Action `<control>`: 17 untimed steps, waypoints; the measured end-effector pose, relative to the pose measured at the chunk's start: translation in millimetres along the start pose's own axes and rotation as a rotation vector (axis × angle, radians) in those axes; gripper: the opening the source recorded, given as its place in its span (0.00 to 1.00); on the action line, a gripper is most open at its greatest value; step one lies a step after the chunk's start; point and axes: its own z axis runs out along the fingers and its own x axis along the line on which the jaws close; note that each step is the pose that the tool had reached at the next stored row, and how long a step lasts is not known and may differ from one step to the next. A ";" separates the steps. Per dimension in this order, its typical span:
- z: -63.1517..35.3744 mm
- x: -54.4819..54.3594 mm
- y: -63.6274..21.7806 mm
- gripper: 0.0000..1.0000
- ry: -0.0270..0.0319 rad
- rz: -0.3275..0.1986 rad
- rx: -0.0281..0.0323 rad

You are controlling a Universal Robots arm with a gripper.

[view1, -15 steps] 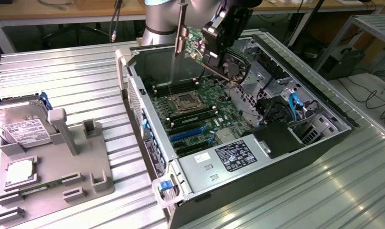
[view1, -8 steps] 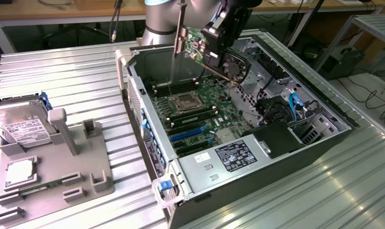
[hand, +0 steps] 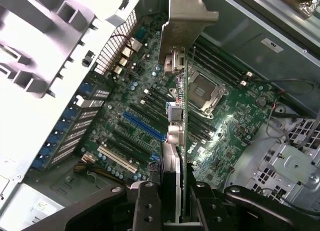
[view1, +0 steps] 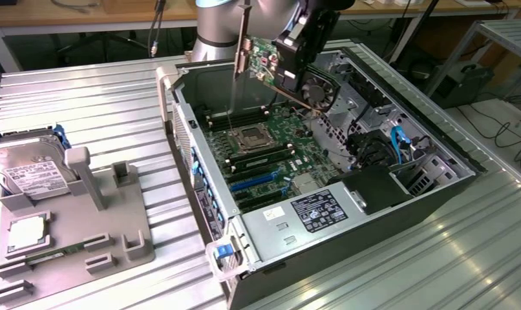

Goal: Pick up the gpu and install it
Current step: 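Insert the gpu into the slot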

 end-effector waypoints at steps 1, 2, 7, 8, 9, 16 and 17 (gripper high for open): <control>0.0 0.0 0.0 0.27 0.0000 -0.004 -0.0001; 0.0 0.0 0.0 0.27 0.0001 -0.007 -0.0002; 0.0 0.0 0.0 0.27 0.0006 -0.029 -0.0006; 0.0 0.0 0.0 0.27 0.0007 -0.032 -0.0007; 0.0 0.0 0.0 0.27 0.0008 -0.037 -0.0008; 0.0 0.0 0.0 0.27 0.0016 -0.073 -0.0016; 0.0 0.0 0.0 0.27 0.0018 -0.080 -0.0018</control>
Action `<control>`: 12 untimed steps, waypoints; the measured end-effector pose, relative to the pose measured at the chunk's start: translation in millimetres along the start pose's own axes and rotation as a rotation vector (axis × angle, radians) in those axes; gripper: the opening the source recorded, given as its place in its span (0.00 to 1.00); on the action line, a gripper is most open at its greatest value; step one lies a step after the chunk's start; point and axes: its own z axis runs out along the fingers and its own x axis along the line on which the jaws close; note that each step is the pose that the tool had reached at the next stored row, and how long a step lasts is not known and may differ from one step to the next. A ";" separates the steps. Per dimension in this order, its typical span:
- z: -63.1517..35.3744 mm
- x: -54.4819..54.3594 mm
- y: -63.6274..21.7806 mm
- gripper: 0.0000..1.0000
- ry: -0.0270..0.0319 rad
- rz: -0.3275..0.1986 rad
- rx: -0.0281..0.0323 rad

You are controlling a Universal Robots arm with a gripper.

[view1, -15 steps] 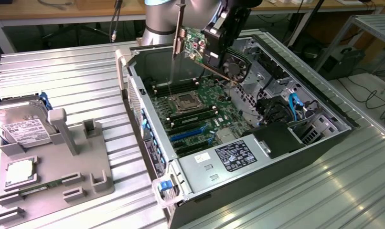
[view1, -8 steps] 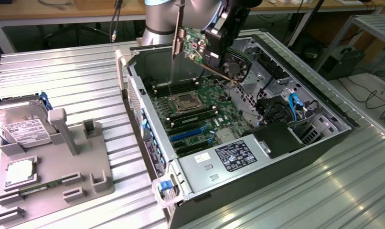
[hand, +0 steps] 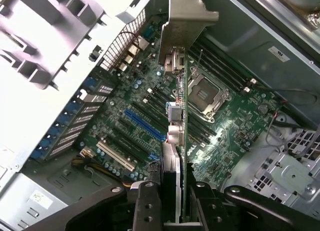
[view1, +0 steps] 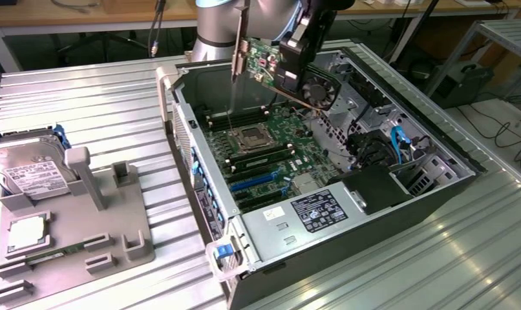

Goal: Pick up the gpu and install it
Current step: 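Insert the gpu into the slot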

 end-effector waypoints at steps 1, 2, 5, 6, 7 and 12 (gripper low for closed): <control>0.0 0.0 0.0 0.27 0.0001 -0.006 -0.0002; 0.1 0.0 0.0 0.27 0.0002 -0.012 -0.0003; 0.1 0.0 0.0 0.27 0.0006 -0.031 -0.0008; 0.1 0.0 0.0 0.27 0.0007 -0.037 -0.0009; 0.0 0.0 0.0 0.27 0.0009 -0.044 -0.0010; 0.0 0.0 0.0 0.27 0.0017 -0.078 -0.0017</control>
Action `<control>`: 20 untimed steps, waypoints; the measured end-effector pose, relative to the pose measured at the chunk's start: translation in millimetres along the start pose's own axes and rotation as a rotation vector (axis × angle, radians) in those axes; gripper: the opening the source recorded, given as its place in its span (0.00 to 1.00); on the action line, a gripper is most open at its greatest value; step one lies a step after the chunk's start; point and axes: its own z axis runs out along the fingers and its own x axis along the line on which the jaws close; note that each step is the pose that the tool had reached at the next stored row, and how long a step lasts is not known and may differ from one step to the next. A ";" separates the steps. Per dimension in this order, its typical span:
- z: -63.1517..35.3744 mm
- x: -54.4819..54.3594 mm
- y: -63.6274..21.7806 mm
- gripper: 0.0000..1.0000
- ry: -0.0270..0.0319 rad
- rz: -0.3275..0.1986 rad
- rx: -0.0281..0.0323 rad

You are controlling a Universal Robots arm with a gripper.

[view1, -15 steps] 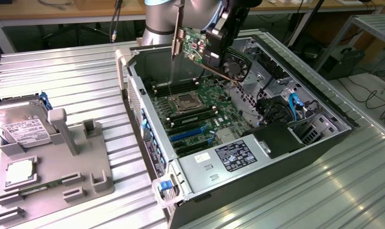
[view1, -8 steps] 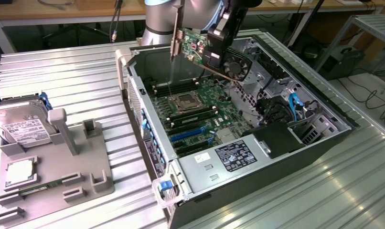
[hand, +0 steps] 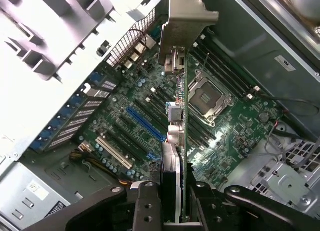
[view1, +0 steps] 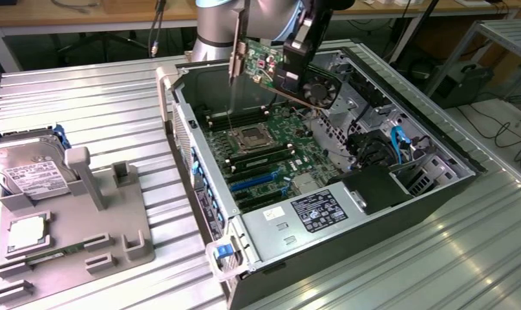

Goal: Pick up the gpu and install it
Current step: 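Insert the gpu into the slot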

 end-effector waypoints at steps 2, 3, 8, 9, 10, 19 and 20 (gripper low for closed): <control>0.0 0.0 0.0 0.27 0.0003 -0.016 -0.0004; 0.0 0.0 0.0 0.27 0.0005 -0.023 -0.0005; 0.0 0.0 0.0 0.27 0.0013 -0.062 -0.0014; 0.0 0.0 0.0 0.27 0.0015 -0.068 -0.0016; 0.1 0.0 0.0 0.27 0.0015 -0.075 -0.0018; 0.0 0.0 0.0 0.27 0.0035 -0.163 -0.0038; 0.1 0.0 0.0 0.27 0.0037 -0.171 -0.0040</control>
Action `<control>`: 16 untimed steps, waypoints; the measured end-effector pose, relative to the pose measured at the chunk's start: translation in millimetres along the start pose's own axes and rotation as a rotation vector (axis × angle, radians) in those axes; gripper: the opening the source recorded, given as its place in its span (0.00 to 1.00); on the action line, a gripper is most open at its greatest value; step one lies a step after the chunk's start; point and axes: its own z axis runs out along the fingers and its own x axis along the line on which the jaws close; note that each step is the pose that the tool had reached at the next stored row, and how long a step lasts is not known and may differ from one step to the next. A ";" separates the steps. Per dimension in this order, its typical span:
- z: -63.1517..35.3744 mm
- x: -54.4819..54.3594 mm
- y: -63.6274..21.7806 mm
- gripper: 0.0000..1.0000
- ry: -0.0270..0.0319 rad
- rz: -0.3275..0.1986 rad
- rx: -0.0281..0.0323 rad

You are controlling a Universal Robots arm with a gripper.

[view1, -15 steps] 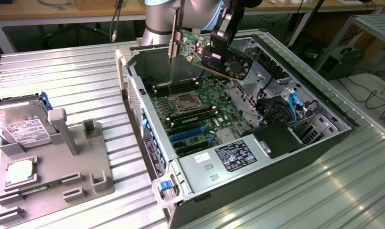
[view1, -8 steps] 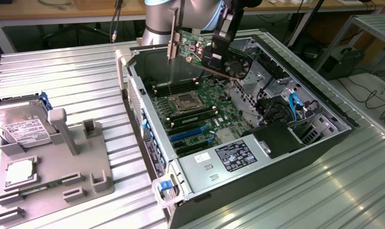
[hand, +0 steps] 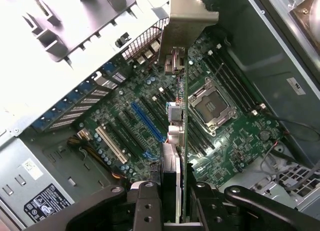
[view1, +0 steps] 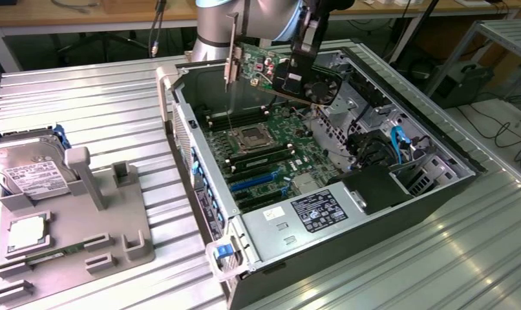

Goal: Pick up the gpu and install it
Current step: 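Insert the gpu into the slot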

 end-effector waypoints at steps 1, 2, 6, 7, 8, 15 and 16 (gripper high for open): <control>0.0 0.0 0.0 0.27 0.0002 -0.009 -0.0002; 0.0 0.0 0.0 0.27 0.0003 -0.016 -0.0003; -0.1 0.0 0.0 0.27 0.0011 -0.042 -0.0009; -0.1 0.0 0.0 0.27 0.0013 -0.050 -0.0011; 0.0 0.0 0.0 0.27 0.0012 -0.057 -0.0013; 0.0 0.0 0.0 0.27 0.0024 -0.105 -0.0024; 0.0 0.0 0.0 0.27 0.0024 -0.110 -0.0025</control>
